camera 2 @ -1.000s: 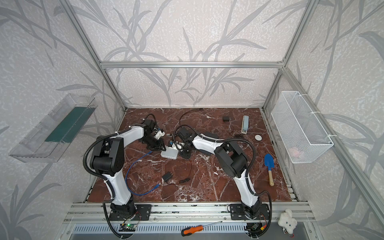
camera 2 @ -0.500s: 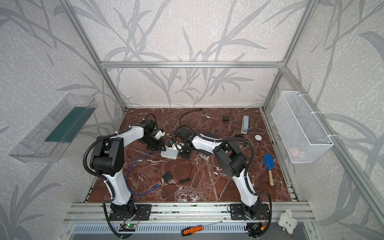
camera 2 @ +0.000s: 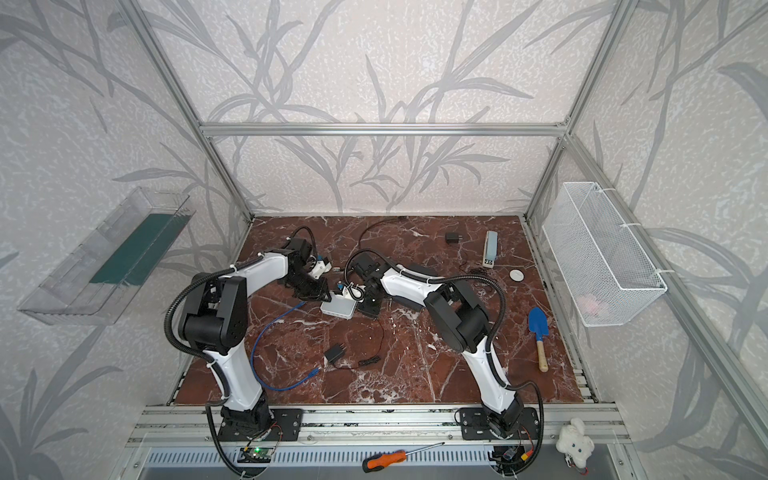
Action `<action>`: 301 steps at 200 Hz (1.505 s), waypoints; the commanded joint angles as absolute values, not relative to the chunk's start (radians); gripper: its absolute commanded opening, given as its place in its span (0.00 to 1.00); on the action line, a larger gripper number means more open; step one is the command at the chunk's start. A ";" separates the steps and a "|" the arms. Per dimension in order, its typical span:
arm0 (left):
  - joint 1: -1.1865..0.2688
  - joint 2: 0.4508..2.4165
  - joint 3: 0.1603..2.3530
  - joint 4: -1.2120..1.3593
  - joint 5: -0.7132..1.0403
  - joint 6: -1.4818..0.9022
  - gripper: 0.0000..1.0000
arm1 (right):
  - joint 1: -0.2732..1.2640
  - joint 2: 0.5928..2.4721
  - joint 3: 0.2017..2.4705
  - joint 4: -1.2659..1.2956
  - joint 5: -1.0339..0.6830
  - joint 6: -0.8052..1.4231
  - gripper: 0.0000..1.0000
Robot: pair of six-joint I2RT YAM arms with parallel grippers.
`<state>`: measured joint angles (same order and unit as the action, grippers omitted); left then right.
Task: Insert the plug into the switch port
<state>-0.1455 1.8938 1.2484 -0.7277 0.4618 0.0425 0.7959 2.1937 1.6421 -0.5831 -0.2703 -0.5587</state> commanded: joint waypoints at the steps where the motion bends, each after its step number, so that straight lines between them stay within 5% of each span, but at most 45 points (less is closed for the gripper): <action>1: -0.228 1.920 1.237 -0.766 0.676 0.090 0.26 | 0.867 2.218 1.747 -0.276 -0.409 -0.568 0.07; 54: -0.239 1.916 1.236 -0.773 0.659 0.094 0.25 | 0.877 2.227 1.799 -0.295 -0.401 -0.579 0.10; 175: -0.213 1.908 1.224 -0.780 0.464 0.057 0.24 | 0.839 2.068 1.531 -0.295 -0.287 -0.496 0.22; 263: -0.195 1.898 1.223 -0.777 0.428 0.035 0.23 | 0.791 2.080 1.515 -0.320 -0.258 -0.427 0.16; 301: -0.189 1.894 1.221 -0.776 0.416 0.032 0.23 | 0.779 2.097 1.512 -0.324 -0.250 -0.417 0.21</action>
<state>-0.1707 1.8881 1.2537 -0.7284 0.4213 0.0246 0.7834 2.1120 1.4895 -0.3824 -0.2440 -0.4324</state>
